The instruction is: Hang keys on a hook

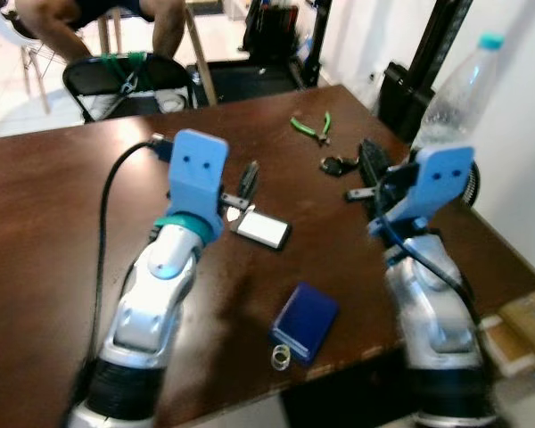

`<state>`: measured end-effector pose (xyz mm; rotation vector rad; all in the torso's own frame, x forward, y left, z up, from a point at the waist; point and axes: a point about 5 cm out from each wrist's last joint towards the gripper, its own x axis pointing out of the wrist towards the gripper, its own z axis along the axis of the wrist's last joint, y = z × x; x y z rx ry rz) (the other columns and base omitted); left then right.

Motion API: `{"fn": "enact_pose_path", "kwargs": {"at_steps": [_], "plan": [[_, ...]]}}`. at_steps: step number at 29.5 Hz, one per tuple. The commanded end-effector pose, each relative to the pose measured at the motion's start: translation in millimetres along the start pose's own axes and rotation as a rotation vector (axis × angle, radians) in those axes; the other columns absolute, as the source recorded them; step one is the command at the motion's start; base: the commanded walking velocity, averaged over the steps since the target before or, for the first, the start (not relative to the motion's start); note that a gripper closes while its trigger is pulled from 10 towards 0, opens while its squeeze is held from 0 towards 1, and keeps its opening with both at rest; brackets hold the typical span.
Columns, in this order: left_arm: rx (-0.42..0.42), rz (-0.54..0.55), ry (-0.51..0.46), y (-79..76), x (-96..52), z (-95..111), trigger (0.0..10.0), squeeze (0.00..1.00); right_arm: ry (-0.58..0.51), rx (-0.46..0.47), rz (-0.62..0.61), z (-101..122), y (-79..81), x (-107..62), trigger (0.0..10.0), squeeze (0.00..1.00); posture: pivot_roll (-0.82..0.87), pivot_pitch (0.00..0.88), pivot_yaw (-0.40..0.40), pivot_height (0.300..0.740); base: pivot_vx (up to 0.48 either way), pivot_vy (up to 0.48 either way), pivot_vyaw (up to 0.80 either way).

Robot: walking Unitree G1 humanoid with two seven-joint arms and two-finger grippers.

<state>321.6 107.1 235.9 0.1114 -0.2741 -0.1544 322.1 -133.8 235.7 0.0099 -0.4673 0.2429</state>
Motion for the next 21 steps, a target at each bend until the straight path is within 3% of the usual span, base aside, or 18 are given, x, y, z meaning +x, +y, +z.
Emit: {"fn": "enact_pose_path", "kwargs": {"at_steps": [1, 15, 21], "plan": [[0.013, 0.003, 0.025, -1.8, -0.9, -4.1, 10.0, 0.00, 0.011, -0.011, -0.014, -0.8, -4.9, -1.6, 10.0, 0.00, -0.20, 0.080, 0.091, 0.740, 0.000, 0.000, 0.00], [0.020, -0.018, 0.028, -6.6, -2.1, -4.0, 10.0, 0.00, 0.011, -0.008, -0.001, -0.4, -3.0, -1.7, 10.0, 0.00, -0.20, 0.083, 0.093, 0.740, 0.000, 0.000, 0.00], [0.106, -0.092, 0.055, -10.1, -3.2, -10.2, 10.0, 0.00, 0.020, -0.018, 0.001, -2.3, -4.9, -2.6, 10.0, 0.00, -0.20, 0.084, 0.092, 0.740, 0.000, 0.000, 0.00]]}}
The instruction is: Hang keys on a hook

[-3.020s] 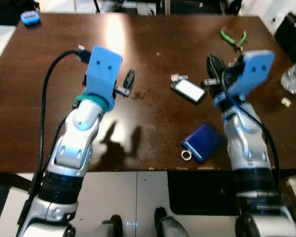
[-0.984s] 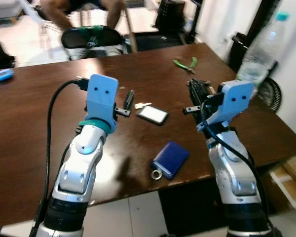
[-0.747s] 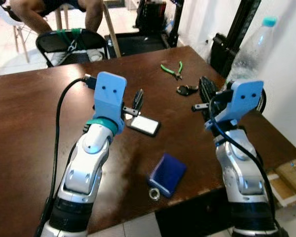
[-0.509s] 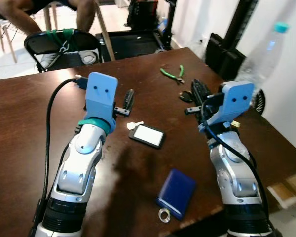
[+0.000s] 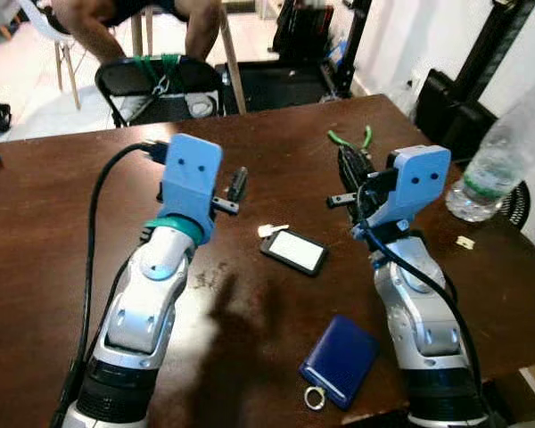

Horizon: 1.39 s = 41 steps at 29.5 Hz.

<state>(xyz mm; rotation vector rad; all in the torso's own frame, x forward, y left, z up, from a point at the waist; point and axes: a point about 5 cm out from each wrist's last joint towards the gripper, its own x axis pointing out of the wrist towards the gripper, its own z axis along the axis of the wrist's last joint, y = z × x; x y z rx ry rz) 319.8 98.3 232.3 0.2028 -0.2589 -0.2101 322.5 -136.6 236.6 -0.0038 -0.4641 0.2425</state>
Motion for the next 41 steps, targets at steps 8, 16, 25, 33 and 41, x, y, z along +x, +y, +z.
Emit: {"fn": "enact_pose_path", "kwargs": {"at_steps": [8, 16, 25, 33, 41], "plan": [[0.159, -0.222, 0.207, -18.9, -9.5, -42, 10.0, 0.00, 0.108, -0.089, 0.054, -22, -14.2, -7.5, 10.0, 0.00, -0.19, 0.098, 0.096, 0.740, 0.000, 0.000, 0.00], [0.050, -0.069, 0.400, 2.3, 0.6, -74, 10.0, 0.00, 0.184, -0.015, 0.046, -38, -22.5, 18.1, 10.0, 0.00, -0.17, 0.116, 0.091, 0.740, 0.000, 0.000, 0.00], [0.153, -0.003, 0.451, 20.9, 10.9, -91, 10.0, 0.00, 0.310, 0.067, 0.129, -67, 5.4, 35.4, 10.0, 0.00, -0.13, 0.133, 0.069, 0.740, 0.000, 0.000, 0.00], [0.159, -0.023, 0.457, 18.5, 16.1, -95, 10.0, 0.00, 0.329, 0.054, 0.225, -76, 42.0, 41.4, 10.0, 0.00, -0.13, 0.141, 0.066, 0.740, 0.000, 0.000, 0.00], [0.176, -0.093, 0.466, -2.1, 27.8, -98, 10.0, 0.00, 0.269, 0.008, 0.147, -66, 15.7, 46.9, 10.0, 0.00, -0.15, 0.148, 0.084, 0.740, 0.000, 0.000, 0.00]]}}
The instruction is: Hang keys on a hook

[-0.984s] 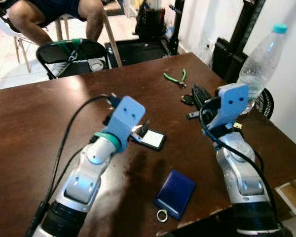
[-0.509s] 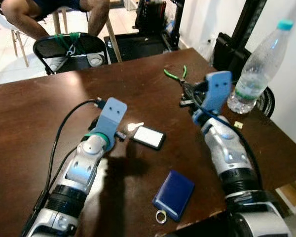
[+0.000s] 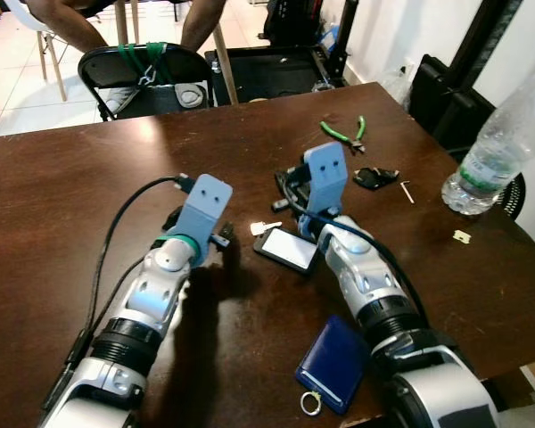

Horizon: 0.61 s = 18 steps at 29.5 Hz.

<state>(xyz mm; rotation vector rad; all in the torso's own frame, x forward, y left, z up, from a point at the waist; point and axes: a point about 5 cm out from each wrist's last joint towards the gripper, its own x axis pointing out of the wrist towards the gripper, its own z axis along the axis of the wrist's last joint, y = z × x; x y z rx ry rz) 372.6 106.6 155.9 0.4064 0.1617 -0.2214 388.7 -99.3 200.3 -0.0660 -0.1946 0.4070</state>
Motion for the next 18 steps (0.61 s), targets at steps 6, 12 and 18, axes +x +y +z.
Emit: {"fn": "enact_pose_path", "kwargs": {"at_steps": [6, 12, 18], "plan": [[-0.014, 0.023, 0.201, 19.2, 4.6, -42, 10.0, 0.00, -0.035, -0.044, -0.038, 3, -29.2, -13.4, 10.0, 0.00, -0.16, 0.148, 0.090, 0.740, 0.000, 0.000, 0.00], [-0.021, -0.042, 0.255, 13.7, -2.2, -60, 10.0, 0.00, -0.051, -0.062, -0.052, 7, -36.6, -14.8, 10.0, 0.00, -0.14, 0.143, 0.091, 0.740, 0.000, 0.000, 0.00], [0.105, -0.034, -0.037, 7.9, -7.2, -30, 10.0, 0.00, -0.090, -0.014, -0.043, 8, -28.8, -12.1, 10.0, 0.00, -0.13, 0.139, 0.079, 0.740, 0.000, 0.000, 0.00]]}}
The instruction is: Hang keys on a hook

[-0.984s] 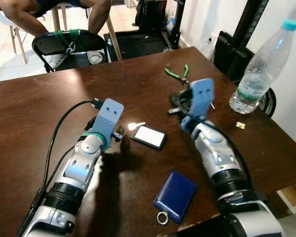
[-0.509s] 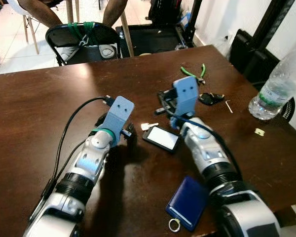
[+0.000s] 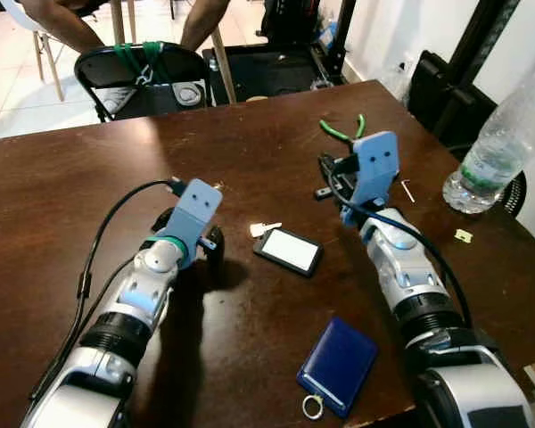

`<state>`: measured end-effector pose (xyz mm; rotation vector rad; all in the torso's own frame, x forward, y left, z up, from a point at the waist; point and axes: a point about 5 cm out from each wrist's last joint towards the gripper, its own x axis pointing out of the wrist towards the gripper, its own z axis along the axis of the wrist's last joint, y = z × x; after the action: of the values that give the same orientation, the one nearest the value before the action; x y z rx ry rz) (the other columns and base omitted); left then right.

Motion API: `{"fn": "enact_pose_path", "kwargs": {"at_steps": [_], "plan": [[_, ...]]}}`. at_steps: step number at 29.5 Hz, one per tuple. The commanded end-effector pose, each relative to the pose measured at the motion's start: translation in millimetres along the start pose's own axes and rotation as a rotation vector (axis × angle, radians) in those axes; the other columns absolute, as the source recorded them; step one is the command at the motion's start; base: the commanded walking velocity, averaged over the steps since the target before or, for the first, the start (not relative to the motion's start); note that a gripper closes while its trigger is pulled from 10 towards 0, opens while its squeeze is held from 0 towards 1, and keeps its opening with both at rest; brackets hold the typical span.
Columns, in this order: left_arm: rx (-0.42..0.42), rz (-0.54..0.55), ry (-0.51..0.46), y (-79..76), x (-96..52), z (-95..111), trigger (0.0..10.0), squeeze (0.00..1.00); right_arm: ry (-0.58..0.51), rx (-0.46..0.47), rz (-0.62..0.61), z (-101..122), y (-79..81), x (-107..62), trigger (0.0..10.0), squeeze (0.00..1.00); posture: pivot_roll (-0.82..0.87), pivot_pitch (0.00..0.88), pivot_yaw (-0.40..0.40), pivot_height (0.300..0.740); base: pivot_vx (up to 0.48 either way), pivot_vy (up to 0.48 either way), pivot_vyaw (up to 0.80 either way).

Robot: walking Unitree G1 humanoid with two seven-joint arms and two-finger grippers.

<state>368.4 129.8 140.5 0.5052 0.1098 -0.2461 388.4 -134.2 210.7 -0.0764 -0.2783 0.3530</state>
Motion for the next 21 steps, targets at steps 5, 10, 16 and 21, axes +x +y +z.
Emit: {"fn": "enact_pose_path", "kwargs": {"at_steps": [5, 10, 16, 21], "plan": [[-0.194, -0.042, -0.080, -4.0, -3.5, 22, 10.0, 0.00, 0.111, 0.000, 0.069, -12, 17.1, 8.1, 10.0, 0.00, -0.12, 0.131, 0.069, 0.740, 0.000, 0.000, 0.00], [-0.297, -0.041, -0.183, -0.8, -6.7, 53, 10.0, 0.00, 0.335, -0.016, 0.112, -37, 22.3, 7.0, 10.0, 0.00, -0.12, 0.126, 0.049, 0.740, 0.000, 0.000, 0.00], [-0.335, -0.018, -0.251, 4.4, -13.4, 72, 10.0, 0.00, 0.465, 0.091, 0.116, -58, 11.2, -7.9, 10.0, 0.00, -0.12, 0.130, 0.032, 0.740, 0.000, 0.000, 0.00], [-0.338, -0.007, -0.256, 6.3, -15.5, 71, 10.0, 0.00, 0.476, 0.105, 0.127, -62, 6.7, -13.3, 10.0, 0.00, -0.12, 0.131, 0.031, 0.740, 0.000, 0.000, 0.00]]}}
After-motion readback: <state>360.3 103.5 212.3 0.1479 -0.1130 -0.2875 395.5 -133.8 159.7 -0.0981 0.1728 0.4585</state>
